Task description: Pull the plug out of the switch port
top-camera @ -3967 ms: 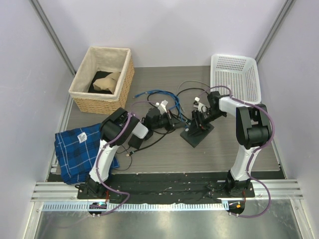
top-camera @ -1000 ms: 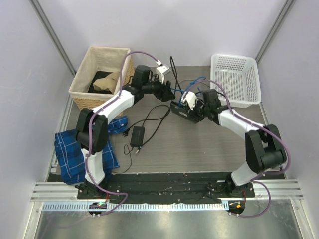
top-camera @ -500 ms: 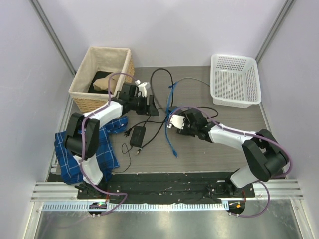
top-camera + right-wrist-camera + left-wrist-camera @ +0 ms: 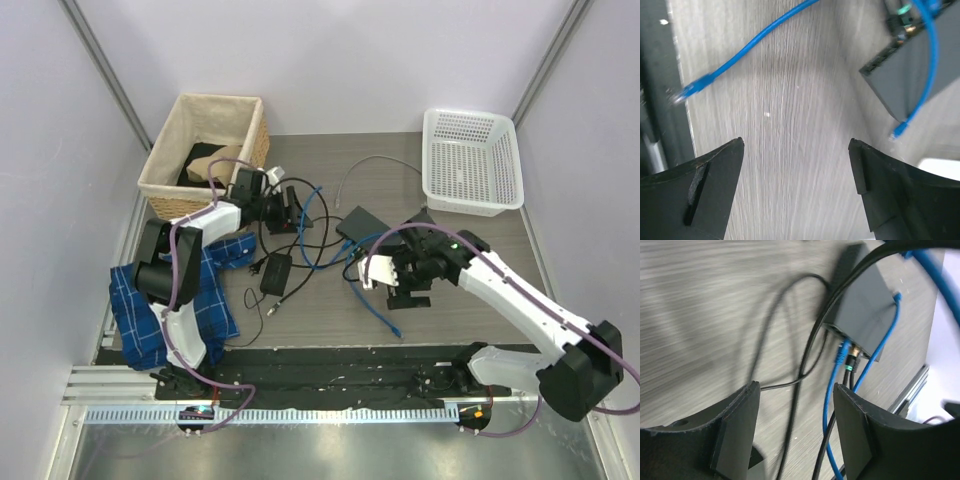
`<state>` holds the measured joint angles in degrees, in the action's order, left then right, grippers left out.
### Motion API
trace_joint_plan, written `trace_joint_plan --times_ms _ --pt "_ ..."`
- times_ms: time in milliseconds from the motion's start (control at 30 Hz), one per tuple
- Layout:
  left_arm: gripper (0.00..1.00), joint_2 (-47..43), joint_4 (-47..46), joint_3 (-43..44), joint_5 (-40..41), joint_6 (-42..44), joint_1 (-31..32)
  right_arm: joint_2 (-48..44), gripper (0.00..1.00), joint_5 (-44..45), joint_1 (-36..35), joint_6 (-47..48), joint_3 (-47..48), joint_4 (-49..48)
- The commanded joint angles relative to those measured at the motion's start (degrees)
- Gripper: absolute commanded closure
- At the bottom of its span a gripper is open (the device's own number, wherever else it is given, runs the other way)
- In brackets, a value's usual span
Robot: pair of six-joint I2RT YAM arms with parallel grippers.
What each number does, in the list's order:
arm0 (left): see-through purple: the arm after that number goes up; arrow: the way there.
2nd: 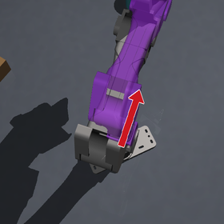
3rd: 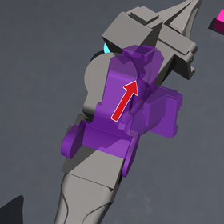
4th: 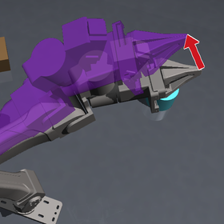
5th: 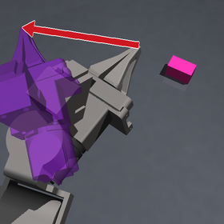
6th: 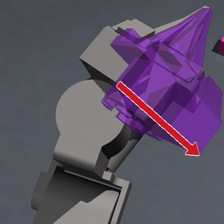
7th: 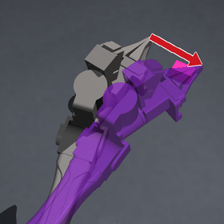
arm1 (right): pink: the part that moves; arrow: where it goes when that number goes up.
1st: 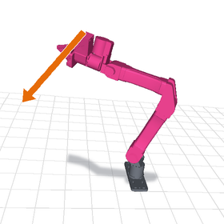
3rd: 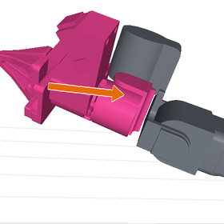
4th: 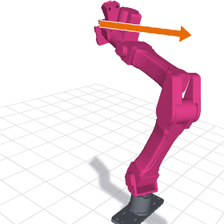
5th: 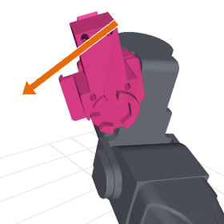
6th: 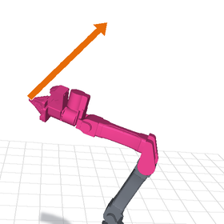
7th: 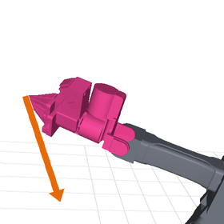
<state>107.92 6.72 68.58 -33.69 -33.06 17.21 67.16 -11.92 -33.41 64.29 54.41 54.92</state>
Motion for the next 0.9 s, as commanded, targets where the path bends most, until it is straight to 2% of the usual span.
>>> trace_joint_plan --times_ms 0,67,133,200,233,300,400,433,500,600,633,733,833,867 --pt "0.37 -1.4 2.4 0.8 -2.0 -2.1 -5.0 -4.6 0.07 -3.9 1.7 4.6 7.5 12.5" --pt "0.37 -3.6 2.9 -0.3 -0.6 -1.4 -7.6 -5.1 0.09 -5.6 2.9 3.1 11.8 12.7" --pt "0.36 -4.0 10.0 3.0 1.3 0.1 -9.4 -5.1 0.11 -7.7 4.8 2.2 16.8 12.8" --pt "0.37 -3.6 19.3 6.6 3.6 5.4 -9.7 -5.5 0.12 -8.6 6.4 2.2 19.1 12.5" --pt "0.37 -4.3 20.7 8.4 5.5 7.9 -9.5 -6.7 0.12 -9.2 7.8 2.3 19.2 11.8" --pt "0.36 -7.4 23.1 8.5 16.5 12.8 -8.9 -8.2 0.12 -7.3 10.7 -3.0 17.1 3.9" --pt "0.37 -8.4 29.1 11.7 25.1 18.5 -8.2 -7.5 0.13 -4.8 16.1 -9.1 13.4 -7.9" --pt "0.37 -8.9 29.8 12.9 26.2 20.1 -8.1 -5.0 0.13 -4.9 17.2 -11.3 13.5 -12.8" --pt "0.37 -10.9 29.7 13.3 27.4 24.5 -8.0 -1.7 0.15 -5.6 19.3 -18.9 14.9 -16.4" --pt "0.37 -11.2 28.4 14.7 16.4 29.1 -8.0 7.0 0.2 -9.7 19.6 -25.3 18.0 -20.6" --pt "0.38 -10.7 28.0 15.4 15.2 28.8 -7.3 8.9 0.21 -11.1 19.6 -30.1 18.5 -24.2" --pt "0.38 -9.8 26.9 19.1 23.3 26.4 -4.8 18.6 0.25 -13.0 19.4 -39.5 20.5 -30.9" --pt "0.38 -10.4 25.6 22.8 33.3 26.7 -1.9 29.5 0.34 -8.0 19.3 -47.1 24.9 -35.2" --pt "0.38 -10.5 24.9 23.6 37.2 27.0 -1.6 32.0 0.42 -5.7 19.4 -52.3 26.3 -35.9"
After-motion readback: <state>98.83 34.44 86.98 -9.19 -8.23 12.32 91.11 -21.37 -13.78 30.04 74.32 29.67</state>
